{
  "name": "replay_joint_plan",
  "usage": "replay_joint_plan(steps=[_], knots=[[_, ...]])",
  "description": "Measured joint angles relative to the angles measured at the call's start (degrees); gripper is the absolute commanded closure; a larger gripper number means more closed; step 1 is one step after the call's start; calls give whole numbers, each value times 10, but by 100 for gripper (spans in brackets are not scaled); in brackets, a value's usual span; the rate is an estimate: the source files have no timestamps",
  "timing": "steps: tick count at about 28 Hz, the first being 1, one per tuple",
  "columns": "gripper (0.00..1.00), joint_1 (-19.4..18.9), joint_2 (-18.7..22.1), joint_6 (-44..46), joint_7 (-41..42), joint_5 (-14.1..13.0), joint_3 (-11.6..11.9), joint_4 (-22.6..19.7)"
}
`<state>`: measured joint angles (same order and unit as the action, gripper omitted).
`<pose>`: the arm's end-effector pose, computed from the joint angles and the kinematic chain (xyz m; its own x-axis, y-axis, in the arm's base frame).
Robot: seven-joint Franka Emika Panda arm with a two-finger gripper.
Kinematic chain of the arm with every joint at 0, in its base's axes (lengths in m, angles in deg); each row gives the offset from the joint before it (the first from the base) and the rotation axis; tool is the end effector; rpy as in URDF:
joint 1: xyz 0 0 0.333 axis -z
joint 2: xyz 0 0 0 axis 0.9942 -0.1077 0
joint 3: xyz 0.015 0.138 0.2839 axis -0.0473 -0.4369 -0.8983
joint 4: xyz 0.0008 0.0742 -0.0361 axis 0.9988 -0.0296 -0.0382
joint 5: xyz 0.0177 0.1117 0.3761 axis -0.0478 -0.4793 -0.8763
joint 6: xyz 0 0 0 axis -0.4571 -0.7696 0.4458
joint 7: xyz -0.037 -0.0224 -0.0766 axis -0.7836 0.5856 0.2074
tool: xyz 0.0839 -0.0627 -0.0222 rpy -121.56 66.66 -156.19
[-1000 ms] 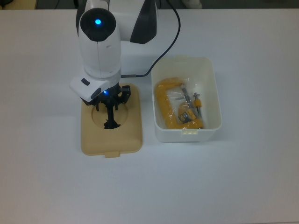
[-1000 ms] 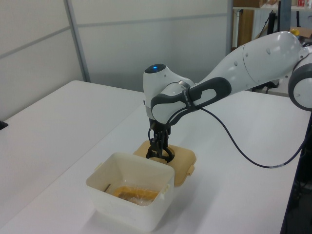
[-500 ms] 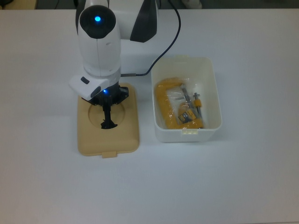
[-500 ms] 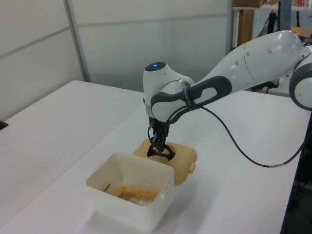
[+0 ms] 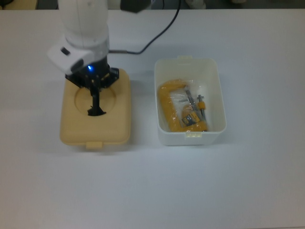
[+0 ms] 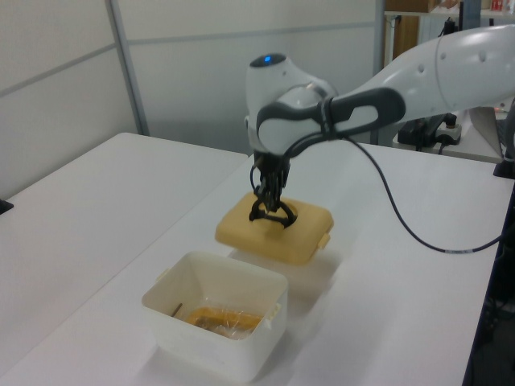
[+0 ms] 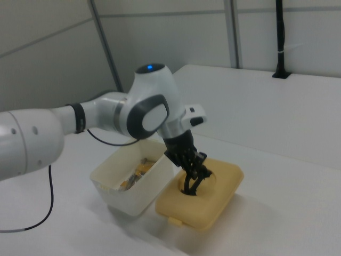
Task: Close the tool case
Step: 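Lift the beige lid and carry it over the white case, then lower the lid onto the rim of the white case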
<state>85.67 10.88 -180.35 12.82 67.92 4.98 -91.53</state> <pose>0.6502 -0.0258 0.4693 0.9898 0.1058 0.0954 0.0975 -0.9914 0.0878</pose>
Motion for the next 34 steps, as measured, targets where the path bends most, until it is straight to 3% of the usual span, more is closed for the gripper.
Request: replay_joint_plan(steps=[6,14,21,34], knots=[[100,11,39,55,0,-19,0,27],[100,9,58,113,-7,-43,-5,56],[100,-33,54,115,-64,-45,-17,55],[100,-112,51,118,-122,-45,-19,52]])
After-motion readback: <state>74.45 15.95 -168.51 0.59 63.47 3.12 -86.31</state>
